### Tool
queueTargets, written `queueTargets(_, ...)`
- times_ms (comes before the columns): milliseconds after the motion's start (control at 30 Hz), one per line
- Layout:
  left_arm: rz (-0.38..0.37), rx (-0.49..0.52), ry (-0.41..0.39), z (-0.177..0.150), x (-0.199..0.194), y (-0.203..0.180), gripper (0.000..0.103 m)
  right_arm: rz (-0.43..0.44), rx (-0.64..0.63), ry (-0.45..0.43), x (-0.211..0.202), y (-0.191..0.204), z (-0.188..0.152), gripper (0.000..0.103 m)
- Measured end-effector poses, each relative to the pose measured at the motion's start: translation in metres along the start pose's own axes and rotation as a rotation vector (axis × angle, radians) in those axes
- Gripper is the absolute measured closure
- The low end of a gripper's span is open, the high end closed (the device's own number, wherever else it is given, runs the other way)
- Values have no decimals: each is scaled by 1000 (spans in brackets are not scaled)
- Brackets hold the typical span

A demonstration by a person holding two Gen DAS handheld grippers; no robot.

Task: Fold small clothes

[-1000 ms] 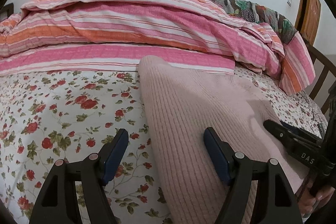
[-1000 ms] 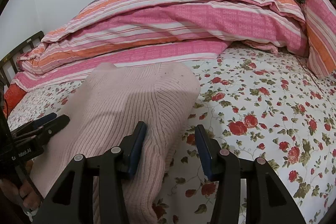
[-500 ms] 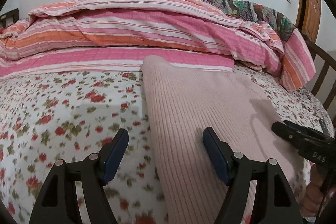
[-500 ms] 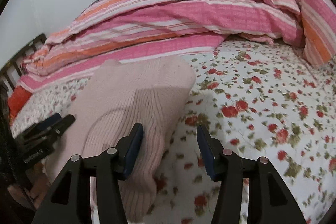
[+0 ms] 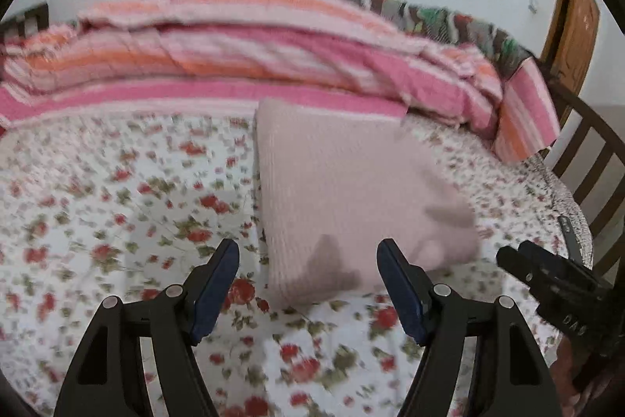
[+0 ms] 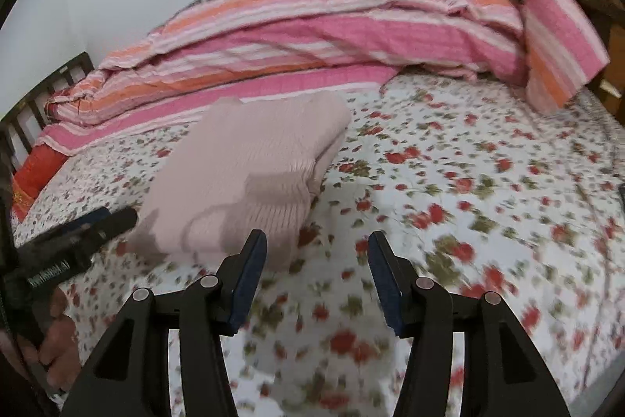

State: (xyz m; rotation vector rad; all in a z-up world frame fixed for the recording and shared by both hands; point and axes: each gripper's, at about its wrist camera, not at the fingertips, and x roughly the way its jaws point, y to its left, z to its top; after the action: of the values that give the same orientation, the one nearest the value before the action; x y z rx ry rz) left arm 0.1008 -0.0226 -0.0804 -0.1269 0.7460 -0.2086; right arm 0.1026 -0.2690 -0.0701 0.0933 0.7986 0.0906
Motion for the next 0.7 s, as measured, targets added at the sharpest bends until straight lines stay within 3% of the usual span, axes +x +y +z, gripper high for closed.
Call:
queueTargets(167,46,40,-71,5,-60,-17,25,6,7,-33,-49,2,6,44)
queueTargets(300,55,42,-97,4,-91,-21,19,8,-46,-76,-84,14,7,11)
queueTargets(333,65,39,-105,3,-98,-21,17,18,-62,-97,-93,18,6,7)
queueTargets(500,93,42,-114,-4,-117,-28,16,-44,-65,-125,-116,25,1,0)
queueTargets(700,105,70,-125,-13,-131,-39,16,-65,-53,-128,-127,23,-5,0)
